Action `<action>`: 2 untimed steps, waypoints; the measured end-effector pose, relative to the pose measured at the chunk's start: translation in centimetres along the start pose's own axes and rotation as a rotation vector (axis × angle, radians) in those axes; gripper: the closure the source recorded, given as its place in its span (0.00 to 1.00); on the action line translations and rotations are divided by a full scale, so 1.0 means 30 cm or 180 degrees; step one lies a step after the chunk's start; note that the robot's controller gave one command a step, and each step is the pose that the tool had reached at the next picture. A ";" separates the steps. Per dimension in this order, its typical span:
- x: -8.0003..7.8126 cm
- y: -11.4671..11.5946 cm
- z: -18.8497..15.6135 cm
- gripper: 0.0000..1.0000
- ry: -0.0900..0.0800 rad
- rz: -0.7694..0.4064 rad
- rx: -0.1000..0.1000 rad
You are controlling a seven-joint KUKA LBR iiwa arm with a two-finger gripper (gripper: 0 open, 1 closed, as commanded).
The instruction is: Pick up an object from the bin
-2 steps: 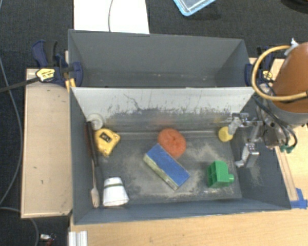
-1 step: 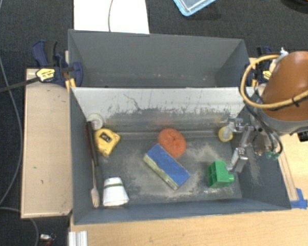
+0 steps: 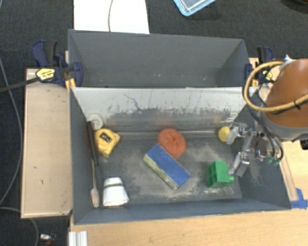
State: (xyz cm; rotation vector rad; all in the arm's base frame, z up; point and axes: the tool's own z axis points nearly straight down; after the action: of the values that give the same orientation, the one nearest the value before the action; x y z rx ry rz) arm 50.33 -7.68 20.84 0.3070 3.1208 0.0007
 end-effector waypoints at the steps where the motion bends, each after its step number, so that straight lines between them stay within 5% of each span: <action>1: 0.047 0.068 0.095 0.00 -0.0002 -0.0773 -0.0001; 2: 0.050 0.059 0.154 0.00 -0.0008 -0.1152 -0.0001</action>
Offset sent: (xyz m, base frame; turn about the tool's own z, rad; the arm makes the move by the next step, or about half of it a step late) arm -0.0174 0.0112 -0.1002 -0.0057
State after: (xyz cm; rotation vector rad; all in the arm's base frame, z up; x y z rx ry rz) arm 49.22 -5.64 16.21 -0.2594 3.1226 -0.0010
